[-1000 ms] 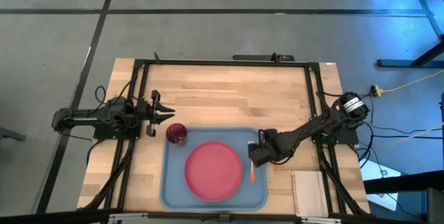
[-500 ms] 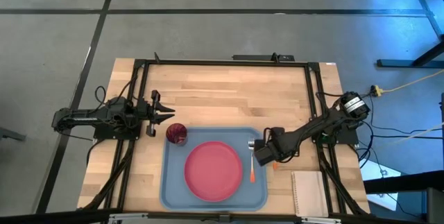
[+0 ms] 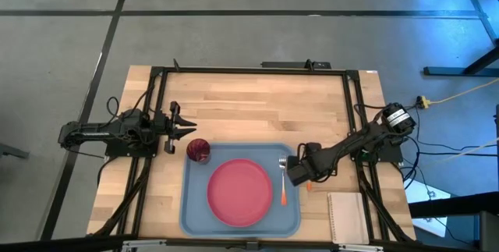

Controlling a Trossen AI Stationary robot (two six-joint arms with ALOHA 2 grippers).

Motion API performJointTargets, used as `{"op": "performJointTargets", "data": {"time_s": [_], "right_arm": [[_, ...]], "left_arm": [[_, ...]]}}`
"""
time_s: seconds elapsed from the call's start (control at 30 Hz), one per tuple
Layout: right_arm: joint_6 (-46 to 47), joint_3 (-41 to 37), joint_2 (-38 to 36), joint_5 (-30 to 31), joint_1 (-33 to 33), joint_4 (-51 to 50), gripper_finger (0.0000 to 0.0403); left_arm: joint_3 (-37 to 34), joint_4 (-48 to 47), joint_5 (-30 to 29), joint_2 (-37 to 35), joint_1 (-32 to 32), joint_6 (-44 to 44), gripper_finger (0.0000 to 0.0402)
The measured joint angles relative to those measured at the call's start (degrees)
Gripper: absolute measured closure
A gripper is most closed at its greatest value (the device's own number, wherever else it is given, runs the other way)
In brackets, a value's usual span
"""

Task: Pick and place plate/cup/fork/spoon on tray
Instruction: Put the orange spoon on the serving tray to the right of the orange fork

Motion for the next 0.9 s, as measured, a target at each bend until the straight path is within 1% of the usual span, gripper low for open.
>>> {"op": "performJointTargets", "data": {"time_s": [0.17,0.43,0.5,0.7,0.8,0.9], "right_arm": [[0.0,-3.9,-0.4,-0.7,0.0,5.5,0.0331],[-1.5,-4.6,-1.7,-1.0,0.0,6.4,0.0334],[-1.9,-4.6,-1.7,-0.9,0.0,6.5,0.0343],[-3.6,-4.6,-1.8,-1.0,-0.1,7.1,0.0389],[-4.4,-4.5,-1.8,-1.0,0.0,7.1,0.0392],[-4.6,-2.3,-1.7,0.0,0.0,6.0,0.0385]], "left_arm": [[0.0,0.0,0.0,0.0,0.0,0.0,0.0335],[0.0,0.0,0.0,0.0,0.0,0.0,0.0335],[0.0,0.0,0.0,0.0,0.0,0.0,0.0335],[0.0,0.0,0.0,0.0,0.0,0.0,0.0335],[0.0,0.0,0.0,0.0,0.0,0.0,0.0335],[0.0,0.0,0.0,0.0,0.0,0.0,0.0335]]}}
